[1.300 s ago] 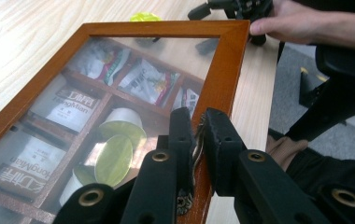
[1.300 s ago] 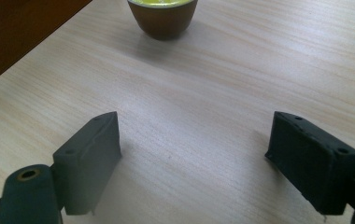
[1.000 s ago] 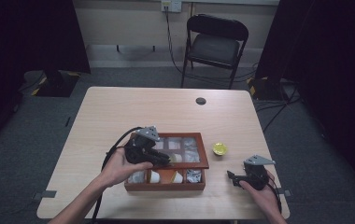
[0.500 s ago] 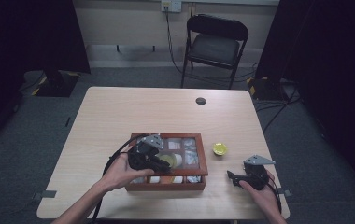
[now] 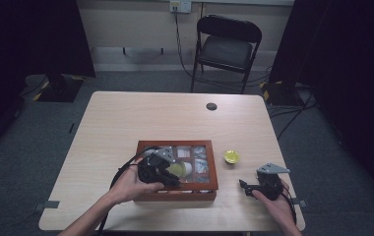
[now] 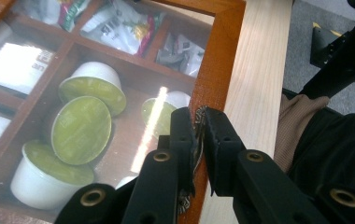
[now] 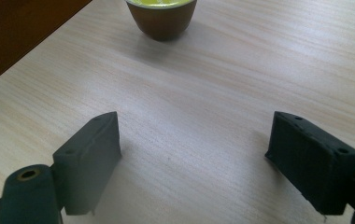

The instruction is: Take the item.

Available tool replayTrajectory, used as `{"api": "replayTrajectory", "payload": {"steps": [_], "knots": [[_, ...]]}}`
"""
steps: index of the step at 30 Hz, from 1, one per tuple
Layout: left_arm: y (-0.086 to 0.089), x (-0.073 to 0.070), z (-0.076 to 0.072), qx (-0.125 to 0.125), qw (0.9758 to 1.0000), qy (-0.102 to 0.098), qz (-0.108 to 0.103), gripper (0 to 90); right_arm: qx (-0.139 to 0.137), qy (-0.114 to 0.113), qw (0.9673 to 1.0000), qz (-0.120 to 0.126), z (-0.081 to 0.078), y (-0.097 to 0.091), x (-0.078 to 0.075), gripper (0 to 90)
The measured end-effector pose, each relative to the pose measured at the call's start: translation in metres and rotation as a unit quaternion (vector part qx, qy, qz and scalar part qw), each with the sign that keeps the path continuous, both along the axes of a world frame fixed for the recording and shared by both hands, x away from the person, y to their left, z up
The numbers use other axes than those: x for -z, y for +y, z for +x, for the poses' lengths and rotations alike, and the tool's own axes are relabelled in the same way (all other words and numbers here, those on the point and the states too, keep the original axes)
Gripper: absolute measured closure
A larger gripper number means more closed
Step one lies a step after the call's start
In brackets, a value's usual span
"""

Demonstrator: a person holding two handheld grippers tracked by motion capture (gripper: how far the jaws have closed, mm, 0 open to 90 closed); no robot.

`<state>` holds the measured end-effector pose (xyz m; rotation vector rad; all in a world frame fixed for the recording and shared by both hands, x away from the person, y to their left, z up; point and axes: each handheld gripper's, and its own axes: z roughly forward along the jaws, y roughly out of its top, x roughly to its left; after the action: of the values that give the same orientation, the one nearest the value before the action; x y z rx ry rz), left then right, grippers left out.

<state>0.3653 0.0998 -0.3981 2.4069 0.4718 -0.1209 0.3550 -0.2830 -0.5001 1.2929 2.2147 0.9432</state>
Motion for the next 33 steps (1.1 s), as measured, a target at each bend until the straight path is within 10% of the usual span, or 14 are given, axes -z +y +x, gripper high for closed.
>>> {"api": "replayTrajectory", "payload": {"steps": [33], "knots": [[-0.008, 0.022, 0.005, 0.006, 0.9995, 0.030, 0.004, 84.9, 0.000, 0.000, 1.0000, 0.000, 0.000, 0.000, 0.000, 16.2]]}}
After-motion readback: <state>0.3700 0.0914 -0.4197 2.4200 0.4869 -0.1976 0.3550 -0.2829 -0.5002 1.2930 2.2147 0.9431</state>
